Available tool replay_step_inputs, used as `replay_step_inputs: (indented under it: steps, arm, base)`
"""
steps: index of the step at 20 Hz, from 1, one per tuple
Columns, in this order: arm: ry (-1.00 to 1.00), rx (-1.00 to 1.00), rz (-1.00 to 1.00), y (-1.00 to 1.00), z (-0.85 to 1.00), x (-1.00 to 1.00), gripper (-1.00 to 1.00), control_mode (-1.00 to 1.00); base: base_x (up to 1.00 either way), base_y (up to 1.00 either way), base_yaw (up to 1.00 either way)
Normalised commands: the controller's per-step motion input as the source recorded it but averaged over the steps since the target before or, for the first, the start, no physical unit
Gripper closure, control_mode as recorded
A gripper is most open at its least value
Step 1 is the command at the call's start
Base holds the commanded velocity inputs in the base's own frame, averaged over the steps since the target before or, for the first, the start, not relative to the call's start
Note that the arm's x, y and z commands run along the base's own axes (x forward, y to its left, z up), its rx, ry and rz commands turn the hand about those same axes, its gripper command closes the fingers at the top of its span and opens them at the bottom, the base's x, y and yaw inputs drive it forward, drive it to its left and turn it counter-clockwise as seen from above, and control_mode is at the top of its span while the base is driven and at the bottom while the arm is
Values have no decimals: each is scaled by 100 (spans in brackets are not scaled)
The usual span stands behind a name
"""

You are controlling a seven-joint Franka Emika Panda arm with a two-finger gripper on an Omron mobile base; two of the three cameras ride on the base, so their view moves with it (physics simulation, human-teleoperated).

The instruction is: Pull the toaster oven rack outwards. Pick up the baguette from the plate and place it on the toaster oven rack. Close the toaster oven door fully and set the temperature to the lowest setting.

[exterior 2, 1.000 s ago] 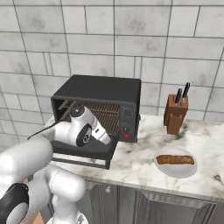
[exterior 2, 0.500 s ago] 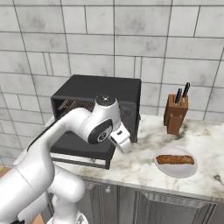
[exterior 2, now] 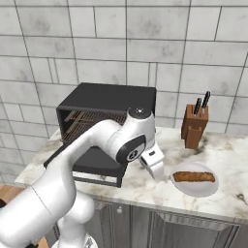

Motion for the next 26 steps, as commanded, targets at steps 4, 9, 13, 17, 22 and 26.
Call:
replay_step_inputs:
  steps: [4,9,13,17,22,26]
  arm:
    - [0,0,-22,-84,-24,0,100,-100]
    - [0,-1,-18,-57,-34,9,100,-100]
    - [0,0,-9,-47,-11,21,-100,-100]
    - [2,1,0,-41,-2,37,-100,-100]
    - [6,7,4,-38,-14,43,-100,-100]
    - [10,2,1,-20,-28,41,-100,-100]
  base:
    - [0,0,0]
    - [0,0,0]
    - [0,0,0]
    - [0,0,0]
    - [0,0,0]
    - [0,0,0]
